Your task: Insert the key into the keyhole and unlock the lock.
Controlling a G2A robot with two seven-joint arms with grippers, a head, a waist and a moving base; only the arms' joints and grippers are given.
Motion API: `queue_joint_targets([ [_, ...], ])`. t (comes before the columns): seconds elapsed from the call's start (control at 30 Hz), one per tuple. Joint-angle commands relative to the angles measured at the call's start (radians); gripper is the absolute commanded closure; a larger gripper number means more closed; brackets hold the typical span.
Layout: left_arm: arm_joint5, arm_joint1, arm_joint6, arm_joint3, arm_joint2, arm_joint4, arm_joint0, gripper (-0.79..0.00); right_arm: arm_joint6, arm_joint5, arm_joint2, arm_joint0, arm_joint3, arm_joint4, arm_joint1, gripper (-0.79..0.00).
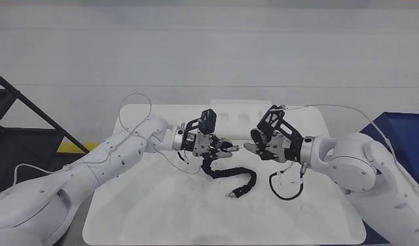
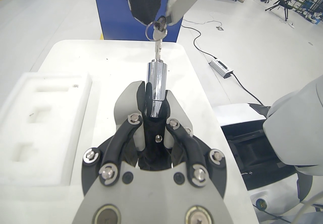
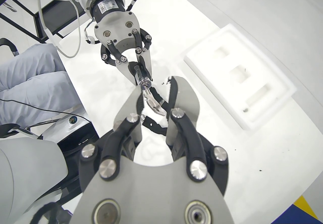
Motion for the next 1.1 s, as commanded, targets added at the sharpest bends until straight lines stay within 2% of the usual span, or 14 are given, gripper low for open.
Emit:
queue_joint_targets([
  [0.0,0.0,-0.002,-0.01,0.014,0.0,0.009,0.002,0.0,-0.006,-0.01,0.01,-0.007,-0.001,0.011,0.001,-0.785],
  [0.27,0.0,-0.021,-0.073,0.05,0.0,0.037,0.023,0.0,-0.013,-0.033,0.053,-0.025,0.005,0.022,0.004,-0.785],
  [0.43,0.0,-0.039,-0.187,0.07,0.0,0.062,0.05,0.0,-0.021,-0.042,0.079,-0.038,0.008,0.025,0.005,-0.785],
  [0.63,0.0,-0.072,-0.336,0.086,0.0,0.018,0.081,0.0,-0.025,-0.049,0.106,-0.07,0.004,0.033,0.008,-0.785],
  [0.67,0.0,-0.078,-0.355,0.087,0.0,0.011,0.084,-0.028,-0.026,-0.051,0.11,-0.074,0.005,0.033,0.009,-0.785],
  [0.73,0.0,-0.089,-0.394,0.09,0.0,-0.001,0.093,-0.406,-0.029,-0.053,0.117,-0.08,0.005,0.034,0.009,-0.785],
  [0.77,0.0,-0.095,-0.415,0.092,0.0,-0.014,0.1,-0.785,-0.034,-0.056,0.121,-0.083,0.006,0.035,0.009,-0.785],
  [0.9,0.0,-0.113,-0.481,0.119,0.0,-0.093,0.1,-0.785,-0.055,-0.091,0.133,-0.088,0.027,0.045,0.009,-0.785],
  [1.07,0.0,-0.114,-0.44,0.137,0.0,-0.173,0.059,-0.785,-0.056,-0.169,0.14,-0.078,0.08,0.049,0.009,-0.785],
])
